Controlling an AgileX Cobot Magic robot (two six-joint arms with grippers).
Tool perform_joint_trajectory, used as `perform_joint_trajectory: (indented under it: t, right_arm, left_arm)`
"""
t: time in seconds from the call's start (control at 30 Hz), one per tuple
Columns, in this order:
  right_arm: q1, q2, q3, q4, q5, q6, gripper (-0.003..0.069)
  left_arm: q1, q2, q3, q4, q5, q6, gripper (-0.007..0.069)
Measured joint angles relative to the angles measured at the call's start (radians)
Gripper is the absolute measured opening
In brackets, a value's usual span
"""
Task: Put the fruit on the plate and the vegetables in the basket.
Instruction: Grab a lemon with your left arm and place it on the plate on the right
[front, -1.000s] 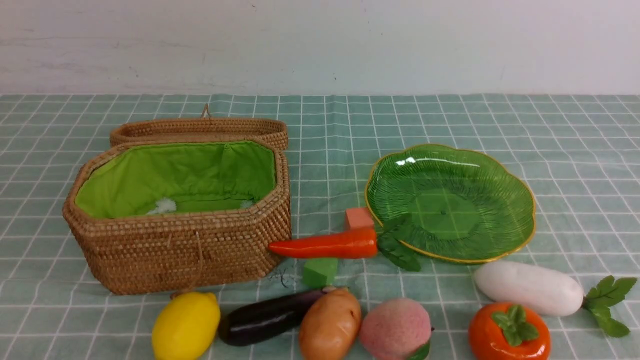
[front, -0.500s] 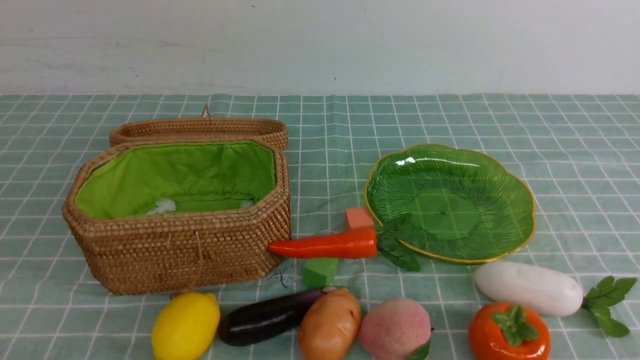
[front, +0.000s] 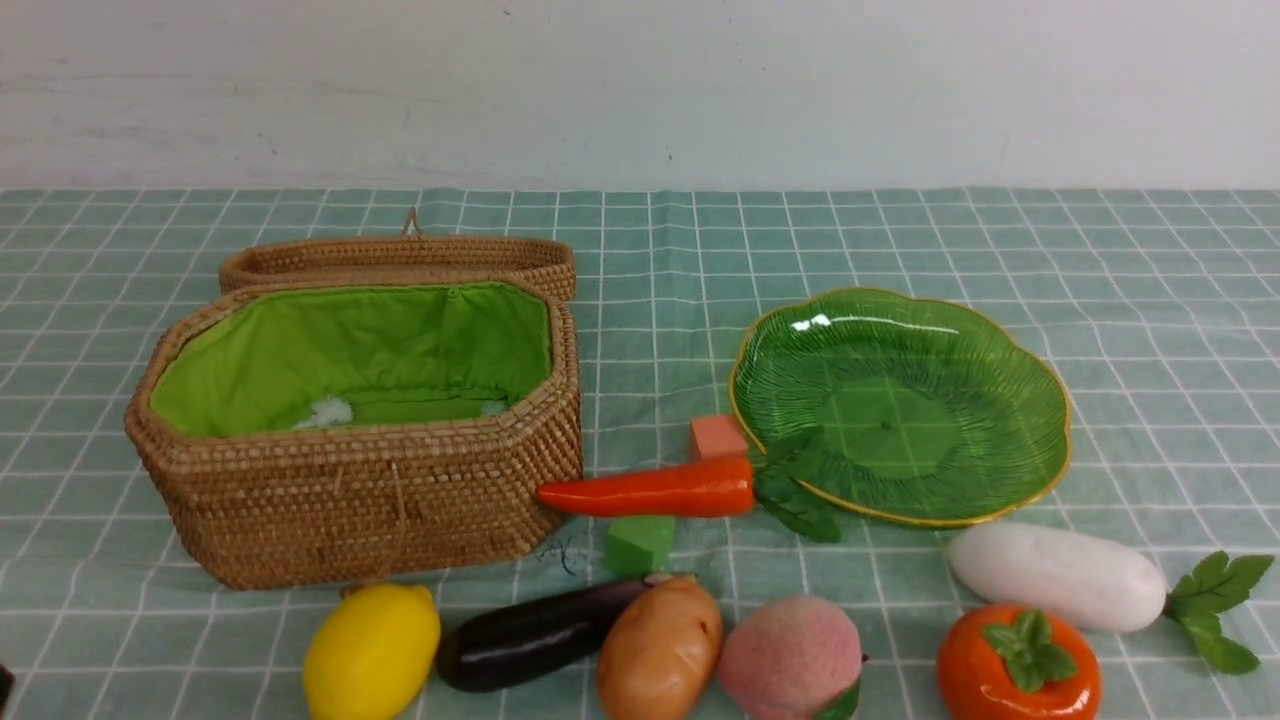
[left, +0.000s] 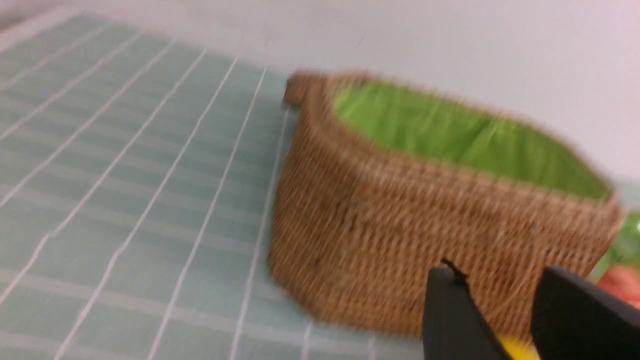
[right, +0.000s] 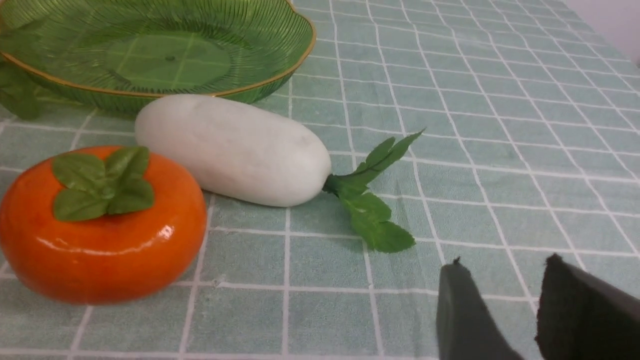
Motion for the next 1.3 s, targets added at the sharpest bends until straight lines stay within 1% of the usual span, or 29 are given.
perform_joint_trajectory:
  t: [0.17,0.3,0.37,0.43,0.47,0.5,0.53,0.57,0.6,0.63,0.67,0.73,0.77,0.9,1.0,1.03,1.17,1.2,1.23,1.3]
  right_arm:
    - [0.000,0.000,0.000,-0.003,0.000,0.000,0.0242]
    - [0.000,0.000,0.000,-0.003,0.000,0.000,0.0242]
    - [0.000,0.000,0.000,-0.003,0.000,0.000,0.0242]
    - [0.000,0.000,0.000,-0.004,0.000,0.000,0.0242]
    - [0.000,0.000,0.000,-0.004,0.000,0.000,0.0242]
    - [0.000,0.000,0.000,-0.004,0.000,0.000,0.0242]
    - [0.000,0.000,0.000,-0.004,0.000,0.000,0.0242]
    - [0.000,0.000,0.000,-0.004,0.000,0.000,0.0242]
    - [0.000,0.000,0.000,-0.004,0.000,0.000,0.0242]
    - [0.000,0.000,0.000,-0.004,0.000,0.000,0.0242]
    - [0.000,0.000,0.000,-0.004,0.000,0.000,0.0242]
    - [0.000,0.000,0.000,-0.004,0.000,0.000,0.0242]
    - [0.000,0.000,0.000,-0.004,0.000,0.000,0.0242]
    - [0.000,0.000,0.000,-0.004,0.000,0.000,0.0242]
    - [0.000,0.000,0.000,-0.004,0.000,0.000,0.0242]
    - [0.000,0.000,0.000,-0.004,0.000,0.000,0.0242]
    - [0.000,0.000,0.000,-0.004,0.000,0.000,0.0242]
    - [0.000,0.000,0.000,-0.004,0.000,0.000,0.0242]
    - [0.000,0.000,0.000,-0.004,0.000,0.000,0.0242]
    - [0.000,0.000,0.000,-0.004,0.000,0.000,0.0242]
  left_arm:
    - [0.000,0.000,0.000,-0.009,-0.255,-0.004,0.0239]
    - [0.000,0.000,-0.061,-0.008,-0.243,-0.002,0.0239]
    - [0.000,0.038,-0.183,0.007,-0.217,-0.002,0.0239]
    - [0.000,0.091,-0.302,0.022,-0.181,-0.002,0.0239]
    - [0.000,0.106,-0.330,0.025,-0.169,-0.002,0.0239]
    - [0.000,0.189,-0.459,0.037,-0.092,-0.002,0.0239]
    - [0.000,0.224,-0.528,0.040,-0.033,-0.002,0.0239]
    - [0.000,0.257,-0.580,0.042,0.022,-0.002,0.0239]
    - [0.000,0.275,-0.592,0.043,0.036,-0.002,0.0239]
    - [0.000,0.324,-0.669,0.043,0.141,-0.002,0.0239]
    - [0.000,0.349,-0.696,0.043,0.188,-0.002,0.0239]
    - [-0.003,0.448,-0.773,0.049,0.367,-0.001,0.0239]
    - [-0.010,0.473,-0.783,0.055,0.413,-0.001,0.0239]
    - [-0.031,0.513,-0.785,0.067,0.489,0.000,0.0239]
    - [-0.086,0.531,-0.760,0.069,0.501,-0.002,0.0239]
    - [-0.090,0.532,-0.757,0.068,0.501,-0.002,0.0239]
    - [-0.188,0.549,-0.689,0.066,0.514,-0.002,0.0239]
    - [-0.192,0.549,-0.687,0.066,0.516,-0.002,0.0239]
    - [-0.225,0.559,-0.679,0.066,0.537,-0.002,0.0239]
    - [-0.256,0.580,-0.679,0.064,0.578,-0.003,0.0239]
